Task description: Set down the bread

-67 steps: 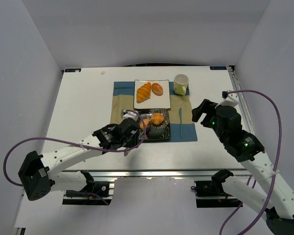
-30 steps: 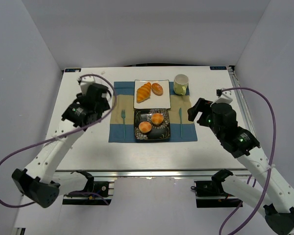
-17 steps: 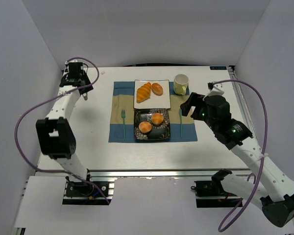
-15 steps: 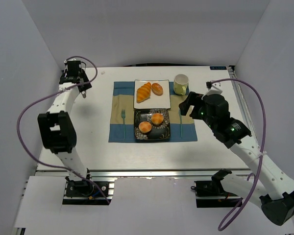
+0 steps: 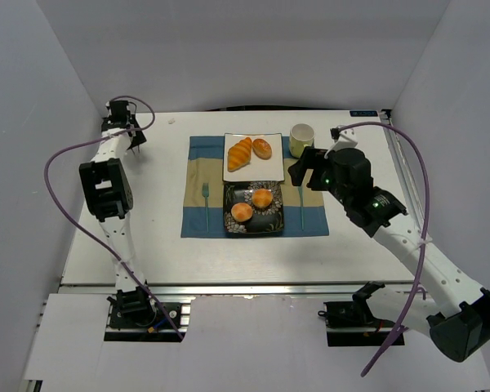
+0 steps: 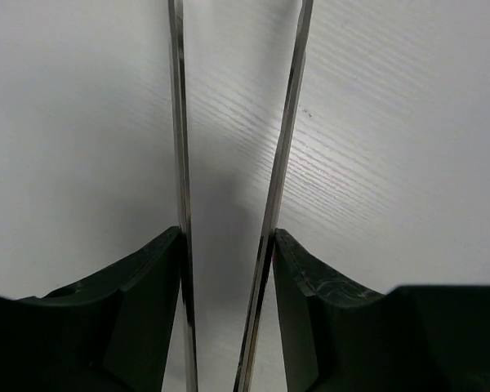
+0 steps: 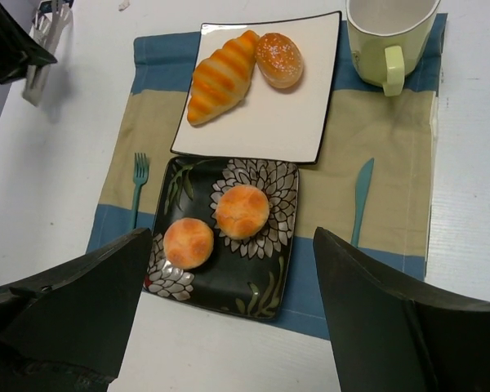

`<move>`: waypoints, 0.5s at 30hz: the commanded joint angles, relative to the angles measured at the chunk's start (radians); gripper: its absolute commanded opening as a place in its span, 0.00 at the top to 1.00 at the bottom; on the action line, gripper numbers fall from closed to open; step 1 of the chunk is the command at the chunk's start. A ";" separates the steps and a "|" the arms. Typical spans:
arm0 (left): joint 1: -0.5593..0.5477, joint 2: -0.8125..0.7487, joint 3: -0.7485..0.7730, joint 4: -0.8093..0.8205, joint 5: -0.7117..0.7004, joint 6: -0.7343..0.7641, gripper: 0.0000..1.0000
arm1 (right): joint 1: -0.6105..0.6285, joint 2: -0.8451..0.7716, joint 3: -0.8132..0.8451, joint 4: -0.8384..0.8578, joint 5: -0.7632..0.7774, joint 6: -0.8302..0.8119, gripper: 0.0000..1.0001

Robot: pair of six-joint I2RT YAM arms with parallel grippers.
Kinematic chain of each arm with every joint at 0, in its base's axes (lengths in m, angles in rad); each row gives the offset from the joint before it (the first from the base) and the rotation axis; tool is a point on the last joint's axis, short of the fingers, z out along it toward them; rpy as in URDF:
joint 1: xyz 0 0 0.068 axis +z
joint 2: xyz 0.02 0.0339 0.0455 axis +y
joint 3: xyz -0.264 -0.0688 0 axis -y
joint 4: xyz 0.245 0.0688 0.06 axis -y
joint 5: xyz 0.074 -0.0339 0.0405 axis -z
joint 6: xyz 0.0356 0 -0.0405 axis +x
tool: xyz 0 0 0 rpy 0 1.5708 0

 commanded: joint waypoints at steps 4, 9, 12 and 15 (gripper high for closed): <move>0.004 0.069 0.068 0.018 0.000 -0.007 0.41 | -0.003 0.032 0.032 0.092 -0.007 -0.039 0.13; 0.006 0.082 0.040 0.041 -0.032 -0.021 0.32 | -0.001 0.055 0.049 0.095 -0.009 -0.047 0.13; 0.006 0.068 0.003 0.062 -0.049 -0.024 0.27 | -0.003 0.058 0.048 0.097 -0.010 -0.048 0.12; 0.009 0.054 -0.015 0.067 -0.072 -0.027 0.25 | -0.003 0.057 0.039 0.098 -0.015 -0.045 0.12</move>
